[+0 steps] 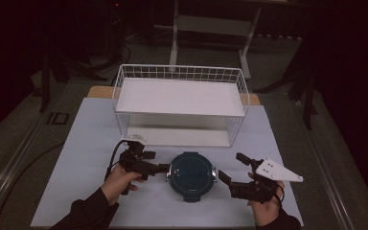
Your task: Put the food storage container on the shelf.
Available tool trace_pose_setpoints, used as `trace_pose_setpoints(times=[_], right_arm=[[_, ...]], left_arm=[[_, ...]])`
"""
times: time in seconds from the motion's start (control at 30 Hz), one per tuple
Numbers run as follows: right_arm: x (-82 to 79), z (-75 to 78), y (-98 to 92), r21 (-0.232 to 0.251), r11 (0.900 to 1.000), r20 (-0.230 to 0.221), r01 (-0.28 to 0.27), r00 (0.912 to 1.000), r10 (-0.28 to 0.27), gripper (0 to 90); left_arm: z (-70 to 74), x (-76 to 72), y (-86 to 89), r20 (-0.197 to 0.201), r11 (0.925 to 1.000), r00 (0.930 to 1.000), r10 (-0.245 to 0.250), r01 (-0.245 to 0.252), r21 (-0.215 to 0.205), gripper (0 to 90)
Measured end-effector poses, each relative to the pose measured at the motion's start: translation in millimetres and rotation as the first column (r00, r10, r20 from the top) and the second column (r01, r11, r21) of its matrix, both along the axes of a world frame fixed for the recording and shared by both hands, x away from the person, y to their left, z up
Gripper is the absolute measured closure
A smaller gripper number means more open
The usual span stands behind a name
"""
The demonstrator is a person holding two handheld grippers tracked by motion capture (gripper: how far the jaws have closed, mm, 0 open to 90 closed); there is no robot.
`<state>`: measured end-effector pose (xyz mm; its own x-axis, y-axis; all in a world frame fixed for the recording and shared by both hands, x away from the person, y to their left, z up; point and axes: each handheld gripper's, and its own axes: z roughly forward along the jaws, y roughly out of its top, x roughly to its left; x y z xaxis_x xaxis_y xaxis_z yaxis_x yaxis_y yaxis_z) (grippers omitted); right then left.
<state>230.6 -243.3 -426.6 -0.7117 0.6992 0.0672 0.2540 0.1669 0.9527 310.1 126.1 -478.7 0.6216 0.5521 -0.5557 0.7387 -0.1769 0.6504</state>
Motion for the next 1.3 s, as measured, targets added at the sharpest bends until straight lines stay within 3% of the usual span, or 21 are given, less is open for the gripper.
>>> trace_pose_setpoints(times=[0.1, 0.17, 0.2, 0.23, 0.27, 0.53, 0.67, 0.83, 1.0, 1.13, 1.17, 1.2, 1.3], right_arm=[[-2.1, -2.2, 4.3, -0.025, 1.0, 0.017, 0.009, 0.9998, -0.009, 10.5], [-2.4, -2.6, 5.0, -0.032, 0.999, 0.017, 0.01, 0.9998, -0.01, 10.6], [-2.4, -2.6, 5.0, -0.032, 0.999, 0.017, 0.01, 0.9998, -0.01, 10.6], [-2.5, -3.5, 6.2, -0.042, 0.999, 0.016, 0.015, 0.9998, -0.015, 10.6], [-2.4, -5.1, 7.1, -0.054, 0.998, 0.011, 0.011, 0.9999, -0.011, 10.6], [-4.1, -10.4, 11.1, -0.073, 0.997, -0.005, -0.012, 0.9999, 0.011, 10.6], [-4.6, -11.4, 11.8, -0.079, 0.997, -0.007, -0.015, 0.9999, 0.014, 10.6], [-4.9, -11.2, 11.4, -0.078, 0.997, -0.006, -0.012, 0.9999, 0.011, 10.7], [-5.2, -11.5, 10.6, -0.08, 0.997, -0.003, -0.008, 1.0, 0.008, 10.7], [-5.2, -12.0, 10.3, -0.083, 0.997, -0.007, -0.006, 1.0, 0.005, 11.1], [-5.4, -12.0, 10.3, -0.084, 0.996, -0.007, -0.006, 1.0, 0.005, 11.5], [-5.5, -11.9, 10.3, -0.084, 0.996, -0.007, -0.005, 1.0, 0.005, 11.5], [-4.8, -12.4, 10.5, -0.081, 0.997, -0.021, -0.007, 0.9998, 0.005, 11.9]], left_arm=[[-7.3, 3.8, -1.3, -0.09, 0.9998, 0.9958, 0.012, -0.013, -0.013, 3.6], [-10.4, 5.0, -1.9, -0.132, 0.9997, 0.9911, 0.014, -0.016, -0.018, 3.6], [-10.4, 5.0, -1.9, -0.132, 0.9997, 0.9911, 0.014, -0.016, -0.018, 3.6], [-13.6, 6.5, -2.4, -0.177, 0.999, 0.9843, 0.002, -0.009, -0.043, 3.6], [-14.7, 7.0, -3.4, -0.202, 0.9992, 0.9794, 0.002, -0.009, -0.038, 4.1], [-26.5, 10.0, -6.9, -0.32, 0.9993, 0.9474, 0.006, -0.018, -0.034, 24.8], [-31.2, 10.4, -8.3, -0.358, 0.9989, 0.9337, 0.019, -0.033, -0.033, 37.2], [-36.0, 12.5, -9.8, -0.393, 0.998, 0.9188, 0.034, -0.052, -0.035, 43.5], [-40.6, 13.8, -10.7, -0.424, 0.9967, 0.9055, 0.018, -0.049, -0.065, 45.4], [-43.8, 14.1, -9.8, -0.458, 0.9933, 0.8891, 0.006, -0.058, -0.1, 47.2], [-43.9, 14.0, -9.5, -0.461, 0.9925, 0.8873, 0.0, -0.056, -0.109, 50.1], [-42.9, 13.7, -9.7, -0.448, 0.9935, 0.8939, -0.004, -0.047, -0.104, 52.9], [-42.4, 12.7, -9.9, -0.434, 0.9938, 0.9008, -0.007, -0.042, -0.103, 53.3]])
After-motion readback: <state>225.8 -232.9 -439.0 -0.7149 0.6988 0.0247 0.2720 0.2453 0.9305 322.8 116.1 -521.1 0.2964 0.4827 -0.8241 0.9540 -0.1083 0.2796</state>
